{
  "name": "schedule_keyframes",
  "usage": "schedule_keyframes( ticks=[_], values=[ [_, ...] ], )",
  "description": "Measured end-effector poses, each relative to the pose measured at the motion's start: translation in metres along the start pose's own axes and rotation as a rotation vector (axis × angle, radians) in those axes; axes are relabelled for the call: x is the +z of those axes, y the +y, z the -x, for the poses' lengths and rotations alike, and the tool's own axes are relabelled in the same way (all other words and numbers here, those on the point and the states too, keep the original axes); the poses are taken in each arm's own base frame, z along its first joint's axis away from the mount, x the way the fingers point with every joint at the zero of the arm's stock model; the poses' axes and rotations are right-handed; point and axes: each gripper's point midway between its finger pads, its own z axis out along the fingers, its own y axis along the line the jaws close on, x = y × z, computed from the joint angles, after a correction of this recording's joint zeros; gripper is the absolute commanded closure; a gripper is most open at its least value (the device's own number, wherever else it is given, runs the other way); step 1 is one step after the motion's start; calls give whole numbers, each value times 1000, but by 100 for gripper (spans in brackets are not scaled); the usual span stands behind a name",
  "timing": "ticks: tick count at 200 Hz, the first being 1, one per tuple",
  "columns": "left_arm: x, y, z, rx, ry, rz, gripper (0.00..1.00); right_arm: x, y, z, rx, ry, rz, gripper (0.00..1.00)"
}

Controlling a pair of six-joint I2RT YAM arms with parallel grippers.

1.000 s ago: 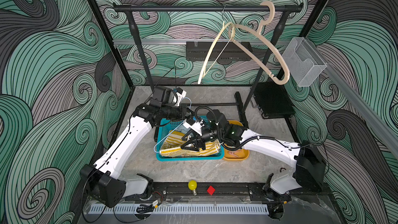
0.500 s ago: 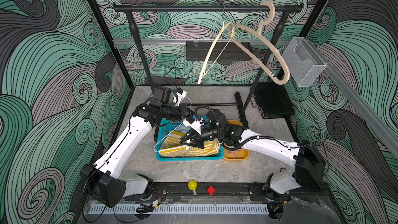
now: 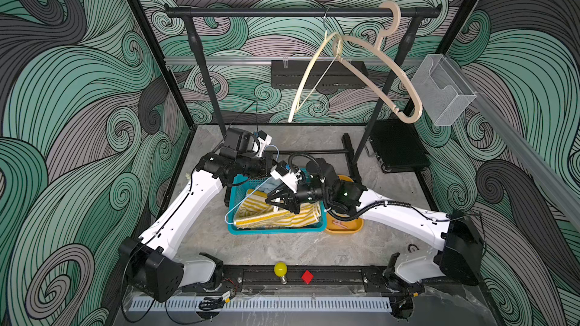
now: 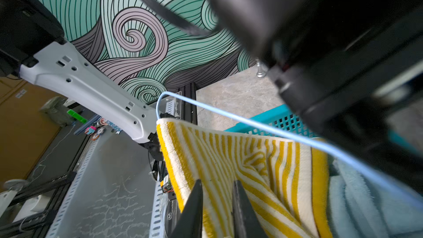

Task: Remove the clothespins securing towels to the hanger
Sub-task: Remove the clothespin from the hanger, then place the clothespin in the storage box.

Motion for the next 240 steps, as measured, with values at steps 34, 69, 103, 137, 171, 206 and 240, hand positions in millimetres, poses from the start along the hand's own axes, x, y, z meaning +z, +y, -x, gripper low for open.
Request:
schedule_keyframes(
  ticks=[34, 69, 103, 137, 171, 206, 240],
  values=[
    [2, 7, -3, -11, 4, 24, 100, -12, 1, 21, -36, -60, -41, 100],
    [1, 14, 0, -11, -15, 66, 100, -24, -4, 26, -38, -76, -116, 100],
    [-6, 23, 9, 0, -73, 138, 100, -60, -17, 27, -3, -97, -276, 100],
    [-23, 21, 22, 33, -162, 195, 100, -110, -42, 8, 90, -117, -472, 100],
    [-37, 18, 29, 62, -219, 222, 100, -158, -77, -33, 223, -79, -697, 100],
    [-38, 19, 31, 75, -231, 234, 100, -196, -105, -76, 346, -31, -890, 100],
    [-38, 20, 32, 78, -234, 238, 100, -206, -119, -111, 414, 31, -979, 100]
  ],
)
